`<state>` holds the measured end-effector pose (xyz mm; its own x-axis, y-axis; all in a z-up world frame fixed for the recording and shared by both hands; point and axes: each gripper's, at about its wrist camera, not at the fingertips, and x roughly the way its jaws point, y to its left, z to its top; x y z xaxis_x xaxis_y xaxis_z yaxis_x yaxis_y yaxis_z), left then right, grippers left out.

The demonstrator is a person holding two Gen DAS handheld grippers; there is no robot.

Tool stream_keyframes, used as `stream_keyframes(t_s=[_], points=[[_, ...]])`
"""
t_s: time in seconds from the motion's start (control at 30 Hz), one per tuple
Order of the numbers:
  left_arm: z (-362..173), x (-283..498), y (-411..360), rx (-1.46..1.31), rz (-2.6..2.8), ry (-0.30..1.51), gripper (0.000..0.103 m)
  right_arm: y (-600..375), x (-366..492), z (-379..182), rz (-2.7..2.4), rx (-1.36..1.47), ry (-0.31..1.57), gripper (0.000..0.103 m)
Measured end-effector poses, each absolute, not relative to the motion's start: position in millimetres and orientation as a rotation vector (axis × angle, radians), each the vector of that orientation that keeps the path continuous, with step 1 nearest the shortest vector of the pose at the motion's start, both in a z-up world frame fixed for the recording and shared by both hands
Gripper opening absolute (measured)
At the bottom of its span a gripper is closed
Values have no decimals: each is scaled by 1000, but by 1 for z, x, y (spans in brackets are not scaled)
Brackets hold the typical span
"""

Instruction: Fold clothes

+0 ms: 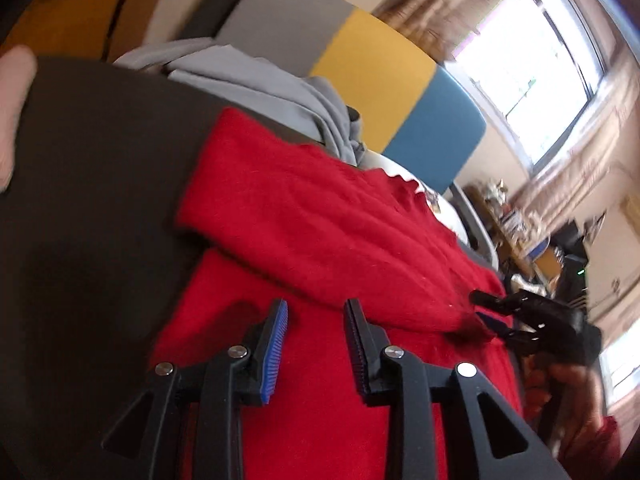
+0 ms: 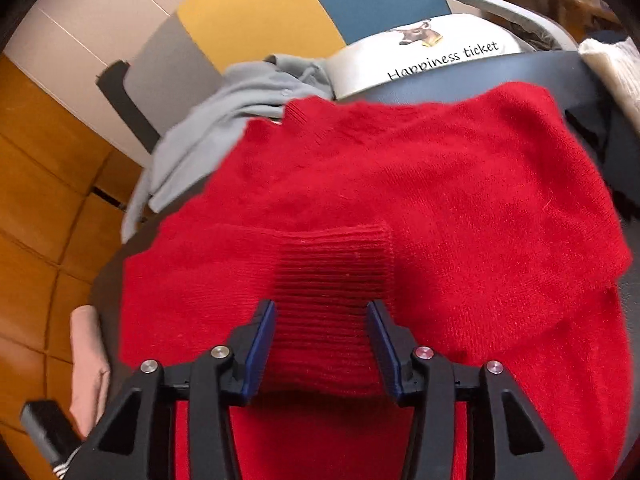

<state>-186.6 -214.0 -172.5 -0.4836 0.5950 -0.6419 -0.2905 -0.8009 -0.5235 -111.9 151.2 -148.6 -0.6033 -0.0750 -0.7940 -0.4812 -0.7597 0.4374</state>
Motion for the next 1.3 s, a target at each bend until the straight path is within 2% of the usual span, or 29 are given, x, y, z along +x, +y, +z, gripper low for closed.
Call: stream_keyframes(t_s=[0.13,0.23,0.27,0.3,0.43,0.57,0.67,0.83,0.97,1.07,1.13,1.23,1.3], points=[[-177,-191,-216,-1234,2248,-497,29,146,-117,-145,2368,-1237,744,49],[-180,-204,-200,-1331,2189,-479,29,143,-122,-154,2380,-1263,773,44],[-181,-209,-193,-1356,2160,-456,29,140,-123,-155,2396,-1273,759,31],[-181,-211,-189,-1358,2149,-447,29,136,-126,-154,2441,-1282,725,13],[-175,-215,-182,-1277,2179,-454,29,134,-135,-129,2559,-1246,614,12],[-182,-211,-192,-1261,2259,-429,29,152,-133,-80,2621,-1047,518,12],[-187,-211,-200,-1262,2248,-487,29,162,-143,-73,2608,-1030,432,12],[-178,-223,-179,-1288,2261,-415,29,178,-155,-116,2514,-1192,469,12],[-165,-240,-159,-1249,2328,-270,29,180,-145,-114,2539,-1150,491,12],[-154,-240,-179,-1063,2487,-322,29,178,-137,-96,2582,-1095,503,12],[-161,-239,-197,-1054,2552,-380,29,170,-132,-84,2640,-1063,526,12],[-188,-247,-225,-1176,2497,-586,28,152,-129,-78,2717,-1053,500,12],[-200,-248,-245,-1166,2425,-757,26,146,-136,-98,2660,-1135,413,12]])
